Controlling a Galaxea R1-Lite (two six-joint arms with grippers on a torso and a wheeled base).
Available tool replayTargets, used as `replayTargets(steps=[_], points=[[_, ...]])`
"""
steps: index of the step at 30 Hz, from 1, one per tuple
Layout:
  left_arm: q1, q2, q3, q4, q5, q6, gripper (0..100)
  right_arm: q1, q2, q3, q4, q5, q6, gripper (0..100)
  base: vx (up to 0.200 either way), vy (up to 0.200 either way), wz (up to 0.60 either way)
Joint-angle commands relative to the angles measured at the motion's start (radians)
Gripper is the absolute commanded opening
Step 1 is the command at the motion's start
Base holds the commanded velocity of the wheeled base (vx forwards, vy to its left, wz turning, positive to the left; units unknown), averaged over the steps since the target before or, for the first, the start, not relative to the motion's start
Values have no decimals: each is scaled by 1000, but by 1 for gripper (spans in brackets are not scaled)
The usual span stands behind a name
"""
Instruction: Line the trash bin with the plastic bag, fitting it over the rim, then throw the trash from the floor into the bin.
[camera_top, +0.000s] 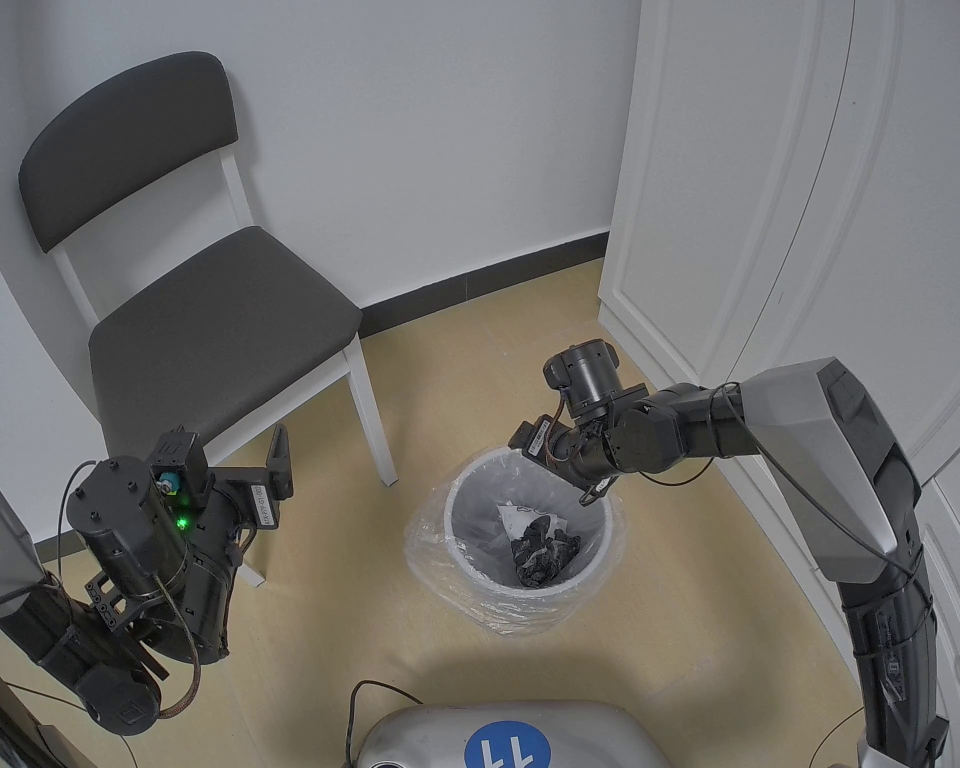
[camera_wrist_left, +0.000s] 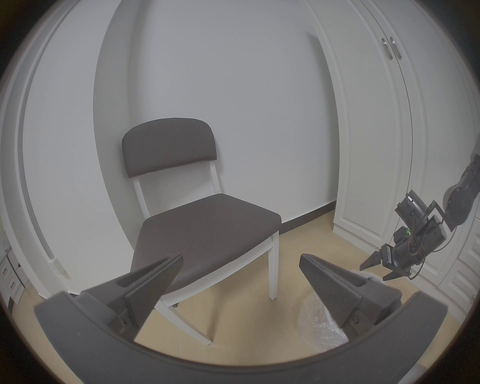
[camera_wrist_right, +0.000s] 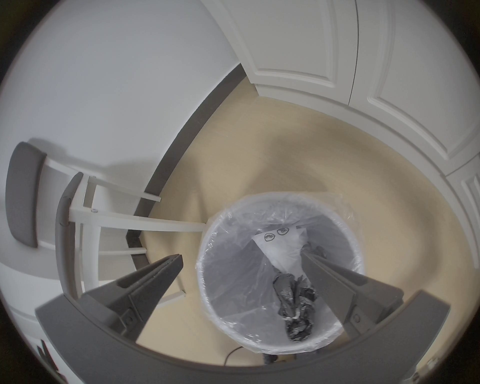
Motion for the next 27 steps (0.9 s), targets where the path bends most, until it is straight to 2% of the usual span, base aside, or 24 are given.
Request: replayTargets(steps=[1,2,4,7,9,10,14,16,17,19,22,23,24,25,27], points=[[0,-2,0,-1,1,0,100,8,-61,75,1,-24,-61,100,0,0,0],[0,-2,0,-1,1,0,100,8,-63,83,1,-27,-67,100,0,0,0],[0,-3,0,-1,1,0,100,11,-101,167,-5,-69,-144,100,0,0,0],[3,-5,2,-1,1,0,100,25,-155,282,-27,-78,-247,100,0,0,0],[8,-5,3,-1,1,0,100,26,-193,367,-90,-81,-303,100,0,0,0],[8,-5,3,-1,1,0,100,26,-196,373,-96,-82,-308,100,0,0,0],[12,-5,12,-1,1,-2,100,23,-272,581,-292,-90,-451,100,0,0,0],[9,-14,49,-1,1,1,100,8,-321,738,-478,-79,-592,100,0,0,0],[8,-17,55,-1,1,1,100,5,-325,759,-515,-79,-613,100,0,0,0],[3,-38,66,-1,-1,6,100,-18,-351,878,-728,-78,-724,100,0,0,0],[9,-63,65,-1,-6,6,100,-40,-393,970,-897,-75,-805,100,0,0,0],[9,-65,65,-1,-6,6,100,-43,-396,973,-903,-75,-810,100,0,0,0],[11,-78,66,-1,-7,4,100,-60,-428,1014,-961,-59,-851,100,0,0,0],[11,-80,66,-1,-7,4,100,-63,-434,1020,-967,-56,-857,100,0,0,0],[16,-84,69,-1,-7,4,100,-95,-502,1069,-998,-6,-892,100,0,0,0]])
